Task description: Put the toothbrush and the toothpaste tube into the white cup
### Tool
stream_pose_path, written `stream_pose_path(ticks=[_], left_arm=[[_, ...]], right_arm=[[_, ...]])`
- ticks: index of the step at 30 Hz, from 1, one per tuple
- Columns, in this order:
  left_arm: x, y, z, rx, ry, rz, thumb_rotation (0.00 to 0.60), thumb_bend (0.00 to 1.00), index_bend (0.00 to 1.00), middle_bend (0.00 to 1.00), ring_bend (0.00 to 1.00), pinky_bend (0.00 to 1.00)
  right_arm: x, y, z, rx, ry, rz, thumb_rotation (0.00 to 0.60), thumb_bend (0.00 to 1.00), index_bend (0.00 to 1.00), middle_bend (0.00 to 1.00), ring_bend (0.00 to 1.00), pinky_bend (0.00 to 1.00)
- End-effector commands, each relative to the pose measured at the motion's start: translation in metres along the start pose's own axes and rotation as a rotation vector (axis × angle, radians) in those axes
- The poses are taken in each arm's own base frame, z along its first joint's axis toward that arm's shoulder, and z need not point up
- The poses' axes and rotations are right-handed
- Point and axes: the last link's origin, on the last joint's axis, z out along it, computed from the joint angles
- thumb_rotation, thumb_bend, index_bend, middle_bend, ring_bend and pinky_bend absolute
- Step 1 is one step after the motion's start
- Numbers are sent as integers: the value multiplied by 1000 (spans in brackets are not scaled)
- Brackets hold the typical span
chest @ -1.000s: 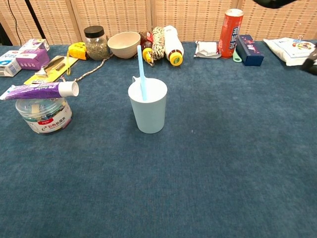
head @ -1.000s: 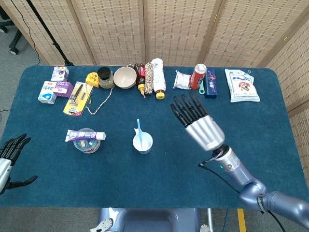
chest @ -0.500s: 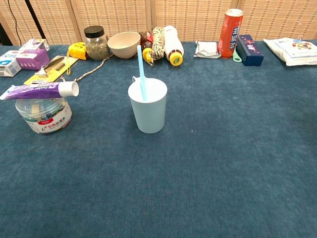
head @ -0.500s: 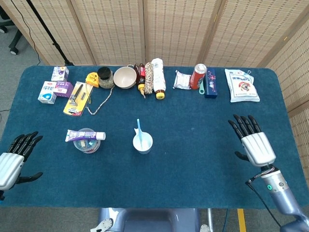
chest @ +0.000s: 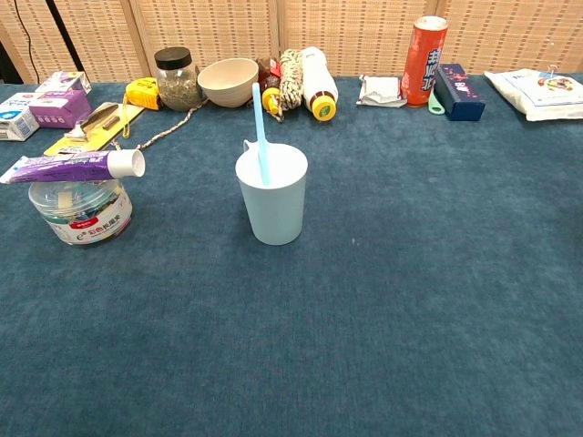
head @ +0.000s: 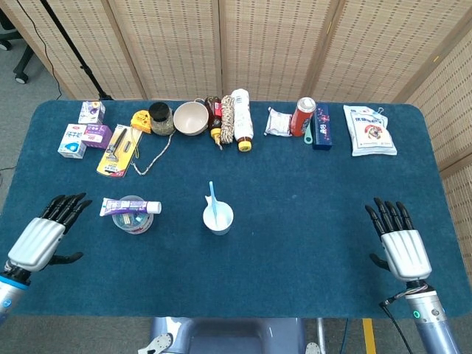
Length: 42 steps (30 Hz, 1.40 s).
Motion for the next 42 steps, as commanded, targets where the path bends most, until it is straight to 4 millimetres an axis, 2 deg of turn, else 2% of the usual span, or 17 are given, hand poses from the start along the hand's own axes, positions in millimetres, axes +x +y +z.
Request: stream_pose_path(ticks=[1,6,11,18,22,25,30,35,42], left_arm=[[0,2,20,-29,-3,-11,600,5,0,0,0,0],[2,9,55,-68,-15,-32,600,53,0,0,0,0],[4,21,87,-67,-63,-29,600,215,0,0,0,26],[2,31,116,-6,-108,34,600,231,0,0,0,69],[-3,34,124,26,-144,65,600,231,0,0,0,88],[-9,37,128,39,-174,69,600,231,0,9,9,142],[-16,42,134,58,-189,79,600,231,6,91,77,159],[-22,45,138,71,-167,111,600,232,52,117,121,173],[-29,54,142,85,-141,136,600,250,145,206,214,270]], right_arm=[[-2,-5,-6,17,15,14,600,0,0,0,0,0],[-2,-5,-9,19,16,27,600,0,0,0,0,0],[0,-2,-9,6,20,39,600,0,0,0,0,0],[-1,-1,-7,-1,9,43,600,0,0,0,0,0],[-1,-1,-7,-7,7,44,600,0,0,0,0,0],[-2,-1,-6,-8,5,47,600,0,0,0,0,0],[-2,-1,-6,-10,1,49,600,0,0,0,0,0],[-2,-1,-5,-11,-3,53,600,0,0,0,0,0],[-3,0,-5,-14,-11,55,600,0,0,0,0,0]])
